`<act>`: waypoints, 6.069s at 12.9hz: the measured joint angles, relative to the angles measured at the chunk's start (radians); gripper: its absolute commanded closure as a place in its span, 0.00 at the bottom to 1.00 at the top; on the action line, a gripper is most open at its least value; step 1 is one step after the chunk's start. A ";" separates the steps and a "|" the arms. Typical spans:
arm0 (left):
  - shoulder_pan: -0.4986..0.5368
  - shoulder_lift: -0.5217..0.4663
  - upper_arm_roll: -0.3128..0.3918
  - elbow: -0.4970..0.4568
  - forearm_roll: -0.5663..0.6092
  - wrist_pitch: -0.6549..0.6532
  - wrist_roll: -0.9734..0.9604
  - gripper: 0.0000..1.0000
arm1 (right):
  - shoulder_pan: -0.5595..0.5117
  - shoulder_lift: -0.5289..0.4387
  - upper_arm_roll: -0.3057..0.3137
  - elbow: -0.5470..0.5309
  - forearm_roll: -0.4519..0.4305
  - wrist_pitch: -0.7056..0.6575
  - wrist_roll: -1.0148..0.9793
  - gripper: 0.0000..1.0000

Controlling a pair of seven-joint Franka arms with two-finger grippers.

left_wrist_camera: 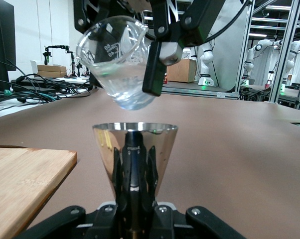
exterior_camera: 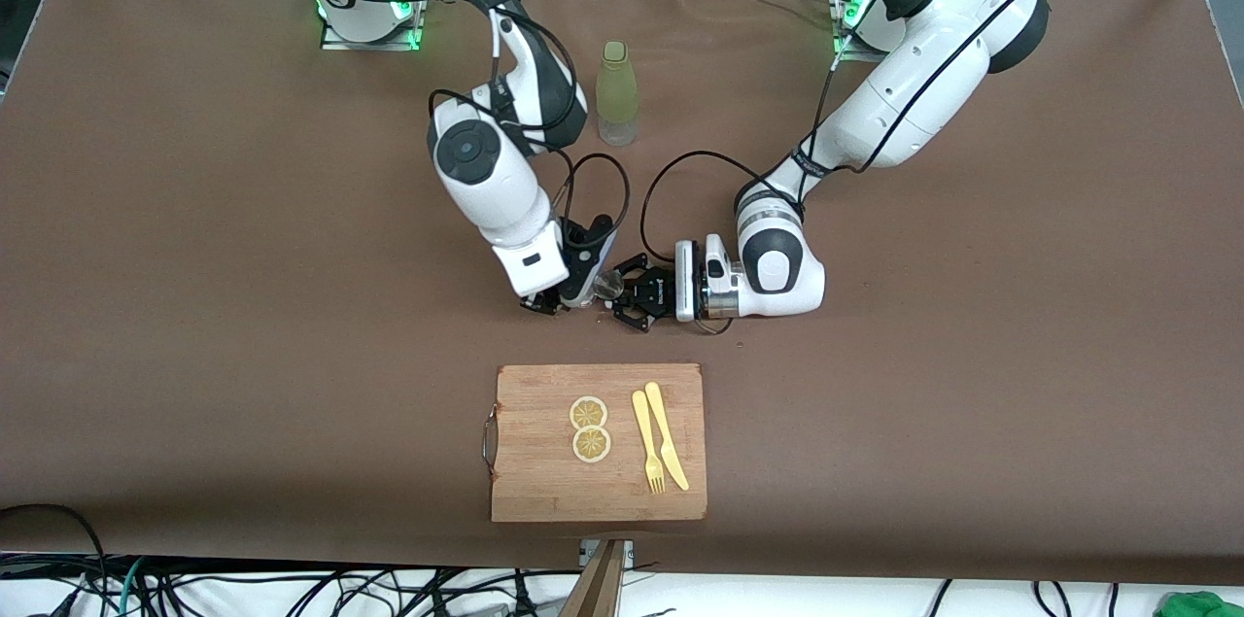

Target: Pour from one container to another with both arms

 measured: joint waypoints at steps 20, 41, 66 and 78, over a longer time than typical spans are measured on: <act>0.195 -0.128 0.223 -0.016 0.099 -0.454 -0.158 1.00 | -0.789 -0.093 0.212 -0.313 0.638 -0.497 -1.087 0.80; 0.378 -0.139 0.703 -0.245 0.283 -0.937 0.081 1.00 | -1.066 -0.003 0.213 -0.404 0.445 -0.519 -1.703 0.74; 0.383 -0.372 0.802 -0.179 0.607 -0.877 -0.185 0.00 | -1.051 -0.216 0.143 -0.349 0.009 -0.521 -1.110 0.01; 0.382 -0.791 0.566 -0.211 1.032 -0.554 -1.134 0.00 | -0.897 -0.529 0.362 -0.374 -0.336 -0.525 -0.108 0.01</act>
